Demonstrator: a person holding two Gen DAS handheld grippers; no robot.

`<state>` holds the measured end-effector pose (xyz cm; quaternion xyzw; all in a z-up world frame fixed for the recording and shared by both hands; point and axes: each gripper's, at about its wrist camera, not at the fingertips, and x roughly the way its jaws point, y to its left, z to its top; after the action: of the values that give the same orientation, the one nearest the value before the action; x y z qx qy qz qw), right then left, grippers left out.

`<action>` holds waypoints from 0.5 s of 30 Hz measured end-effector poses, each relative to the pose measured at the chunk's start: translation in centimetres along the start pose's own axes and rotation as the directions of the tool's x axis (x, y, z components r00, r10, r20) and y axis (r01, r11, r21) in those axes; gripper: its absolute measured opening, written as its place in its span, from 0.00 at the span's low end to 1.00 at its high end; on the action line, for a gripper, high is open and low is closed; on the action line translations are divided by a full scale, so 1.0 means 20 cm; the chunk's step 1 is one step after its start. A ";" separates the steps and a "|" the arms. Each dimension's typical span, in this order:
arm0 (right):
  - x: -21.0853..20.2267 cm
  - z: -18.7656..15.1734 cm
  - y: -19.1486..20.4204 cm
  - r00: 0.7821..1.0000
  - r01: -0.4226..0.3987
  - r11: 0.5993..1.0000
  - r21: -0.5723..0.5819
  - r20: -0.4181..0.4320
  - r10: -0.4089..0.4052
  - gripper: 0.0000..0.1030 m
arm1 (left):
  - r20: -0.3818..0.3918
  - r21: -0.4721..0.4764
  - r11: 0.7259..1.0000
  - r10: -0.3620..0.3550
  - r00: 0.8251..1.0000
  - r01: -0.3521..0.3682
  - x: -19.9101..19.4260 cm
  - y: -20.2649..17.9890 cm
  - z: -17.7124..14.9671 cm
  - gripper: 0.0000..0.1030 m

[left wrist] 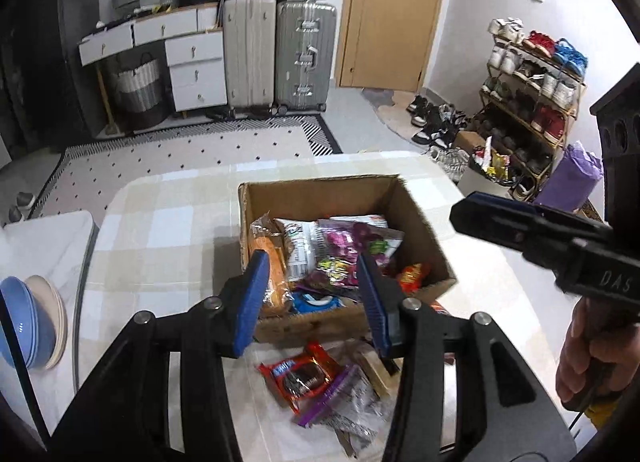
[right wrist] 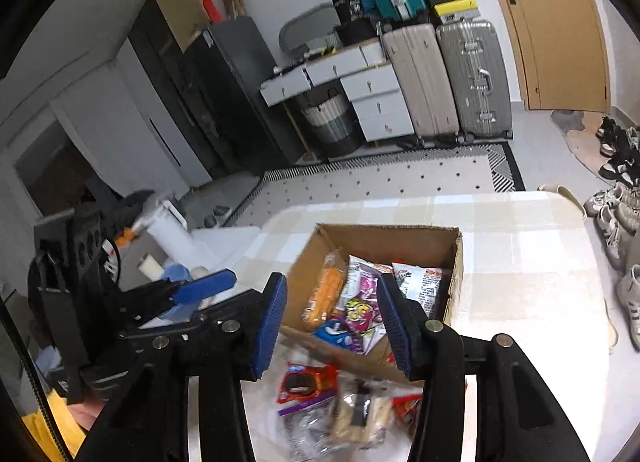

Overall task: Organize snacks
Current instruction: 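Open both tools to drop the roll and candy bag into the box, then move both tools back toward the remaining snack pile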

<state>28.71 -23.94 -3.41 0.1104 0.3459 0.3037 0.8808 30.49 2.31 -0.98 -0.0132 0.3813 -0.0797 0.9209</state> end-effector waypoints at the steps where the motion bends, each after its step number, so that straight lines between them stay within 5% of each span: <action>1: -0.09 -0.02 0.06 1.000 0.007 1.000 -0.025 0.027 -0.006 0.47 | 0.009 0.005 1.000 -0.001 1.000 0.001 -0.04 -0.01 -0.01 0.42; 10: -0.44 -0.13 0.25 0.992 0.000 0.995 -0.098 0.127 0.012 0.50 | 0.098 0.040 0.999 -0.006 0.995 0.002 -0.47 -0.15 -0.10 0.59; 15: -0.70 -0.33 0.39 0.973 0.058 0.980 -0.189 0.231 -0.013 0.65 | 0.148 0.062 0.997 0.040 0.988 -0.049 -0.73 -0.22 -0.25 0.77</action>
<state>12.63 -26.52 2.51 0.0516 0.2128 0.3055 0.9267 16.31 0.43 6.05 0.0197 0.3099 -0.0704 0.9480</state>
